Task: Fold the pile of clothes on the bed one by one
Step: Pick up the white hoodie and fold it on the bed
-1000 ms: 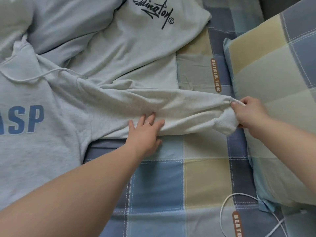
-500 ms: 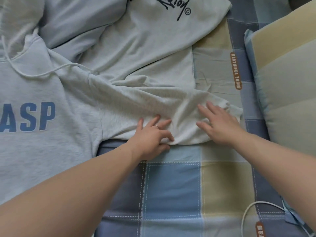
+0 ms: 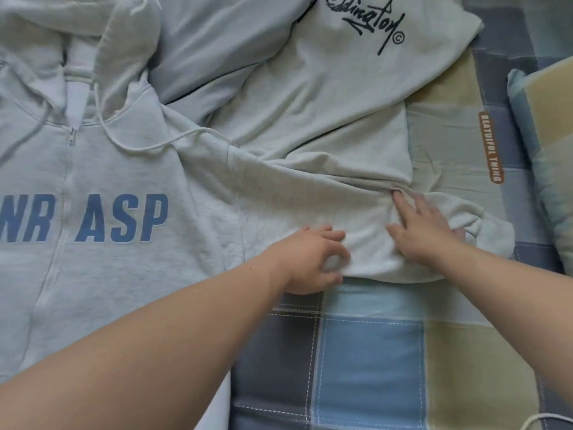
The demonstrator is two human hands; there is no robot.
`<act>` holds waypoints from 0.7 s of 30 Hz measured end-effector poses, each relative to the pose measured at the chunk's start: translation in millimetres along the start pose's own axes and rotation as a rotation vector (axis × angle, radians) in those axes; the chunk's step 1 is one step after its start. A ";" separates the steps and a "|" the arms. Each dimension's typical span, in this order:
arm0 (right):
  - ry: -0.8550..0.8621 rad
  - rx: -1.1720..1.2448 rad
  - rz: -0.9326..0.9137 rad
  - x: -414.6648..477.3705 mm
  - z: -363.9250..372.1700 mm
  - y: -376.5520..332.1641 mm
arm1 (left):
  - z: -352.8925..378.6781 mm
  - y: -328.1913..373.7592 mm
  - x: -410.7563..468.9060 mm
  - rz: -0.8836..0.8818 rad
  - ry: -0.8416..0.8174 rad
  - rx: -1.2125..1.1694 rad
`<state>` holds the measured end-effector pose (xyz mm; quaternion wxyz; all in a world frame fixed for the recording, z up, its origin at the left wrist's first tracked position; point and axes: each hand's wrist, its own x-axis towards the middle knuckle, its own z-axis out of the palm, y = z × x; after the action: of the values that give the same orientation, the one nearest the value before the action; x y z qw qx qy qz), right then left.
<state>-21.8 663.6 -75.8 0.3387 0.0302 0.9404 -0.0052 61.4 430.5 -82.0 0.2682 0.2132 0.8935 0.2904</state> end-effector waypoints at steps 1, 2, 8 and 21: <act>0.013 0.051 0.090 -2.3 -4.2 -2.8 | -5.1 -9.6 -10.1 0.002 0.065 0.021; 0.080 0.071 0.129 -7.5 -8.1 -10.4 | -11.3 -19.9 -22.3 -0.010 0.134 0.042; 0.475 0.096 -0.254 -48.5 -29.5 -133.9 | -63.0 -98.9 -106.4 -0.169 0.547 0.181; 0.518 0.320 -0.508 -12.1 -60.9 -459.9 | -208.4 -327.6 -247.9 -0.609 0.871 0.075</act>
<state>-79.0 205.7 -26.0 0.0690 -0.1507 0.9596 -0.2275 51.6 -29.3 -58.1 -0.0631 -0.1865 0.9533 0.2290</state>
